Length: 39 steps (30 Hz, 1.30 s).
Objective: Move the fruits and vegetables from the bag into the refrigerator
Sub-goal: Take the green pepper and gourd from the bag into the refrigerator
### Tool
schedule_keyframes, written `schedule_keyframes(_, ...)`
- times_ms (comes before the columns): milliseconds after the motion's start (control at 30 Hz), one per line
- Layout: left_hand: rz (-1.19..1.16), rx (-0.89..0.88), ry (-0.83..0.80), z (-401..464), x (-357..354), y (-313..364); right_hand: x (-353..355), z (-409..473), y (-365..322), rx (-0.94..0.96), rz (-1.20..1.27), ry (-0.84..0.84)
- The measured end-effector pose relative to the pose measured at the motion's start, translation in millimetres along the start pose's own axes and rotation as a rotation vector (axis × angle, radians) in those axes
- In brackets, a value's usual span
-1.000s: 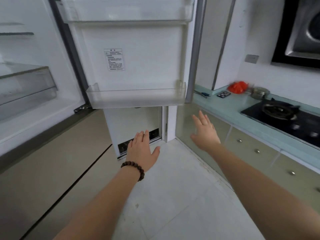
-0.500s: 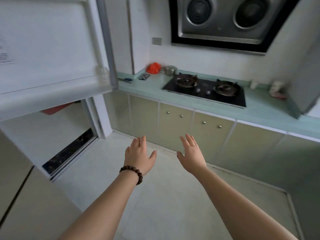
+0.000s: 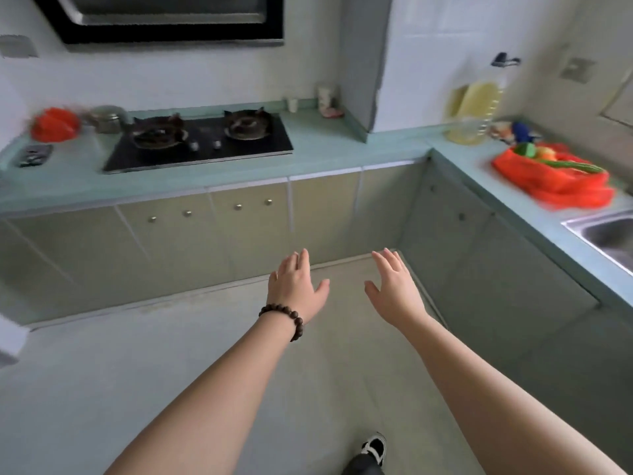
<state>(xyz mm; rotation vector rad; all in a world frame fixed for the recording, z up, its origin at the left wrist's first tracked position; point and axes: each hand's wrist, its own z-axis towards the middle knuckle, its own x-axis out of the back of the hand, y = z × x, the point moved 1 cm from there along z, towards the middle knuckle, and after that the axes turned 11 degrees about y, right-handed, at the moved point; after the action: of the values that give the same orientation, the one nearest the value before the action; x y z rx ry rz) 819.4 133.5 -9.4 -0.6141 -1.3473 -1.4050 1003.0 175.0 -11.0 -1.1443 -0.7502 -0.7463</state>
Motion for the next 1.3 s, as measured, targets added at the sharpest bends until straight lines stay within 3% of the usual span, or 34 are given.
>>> schedule_keyframes(600,-0.1,-0.383,-0.169,197,-163,272,98,161,255,-0.451,-0.068,0.221)
schedule_keyframes(1000,-0.105,-0.501,-0.256,299,-239,361,109,250,343,-0.6,-0.034,0.258)
schedule_keyframes(1300,-0.141,-0.641,-0.34,433,-306,419,100,368,402,-0.751,-0.04,0.347)
